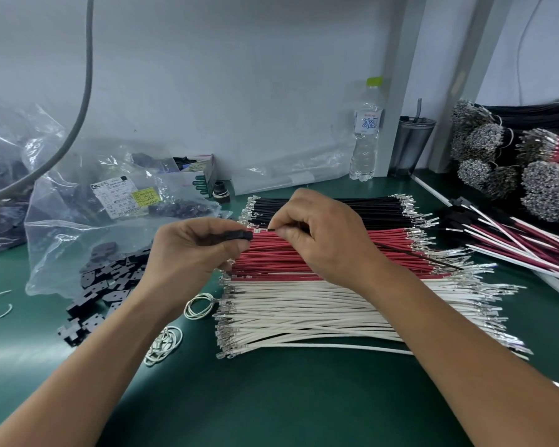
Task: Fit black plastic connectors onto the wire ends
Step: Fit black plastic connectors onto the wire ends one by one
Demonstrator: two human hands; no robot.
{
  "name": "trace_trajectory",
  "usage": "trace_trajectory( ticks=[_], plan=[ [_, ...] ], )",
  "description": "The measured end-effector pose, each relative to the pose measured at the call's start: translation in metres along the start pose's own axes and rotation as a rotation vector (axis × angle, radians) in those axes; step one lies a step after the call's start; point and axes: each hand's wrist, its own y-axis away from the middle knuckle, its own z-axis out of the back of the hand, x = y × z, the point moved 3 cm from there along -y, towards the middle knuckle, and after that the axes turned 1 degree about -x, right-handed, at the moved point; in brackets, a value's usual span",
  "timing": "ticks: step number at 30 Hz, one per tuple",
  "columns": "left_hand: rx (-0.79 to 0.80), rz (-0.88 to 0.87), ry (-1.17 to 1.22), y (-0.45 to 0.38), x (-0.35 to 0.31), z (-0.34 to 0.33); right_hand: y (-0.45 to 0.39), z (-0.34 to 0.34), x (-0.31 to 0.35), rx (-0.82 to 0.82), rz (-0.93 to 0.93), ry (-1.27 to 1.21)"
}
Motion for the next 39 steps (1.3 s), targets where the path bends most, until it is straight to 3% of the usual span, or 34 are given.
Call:
trace_trajectory(
  ticks=[19, 29, 39],
  plan=[
    [0.035, 0.035, 0.072, 0.003, -0.002, -0.003, -0.001, 0.002, -0.009, -0.002, -0.019, -0.009],
    [-0.034, 0.034, 0.097, 0.000, -0.005, 0.004, 0.001, -0.002, -0.021, 0.061, -0.204, -0.294],
    [0.043, 0.019, 0.052, 0.000, -0.001, 0.000, -0.001, 0.005, -0.003, 0.008, -0.057, -0.233]
  ],
)
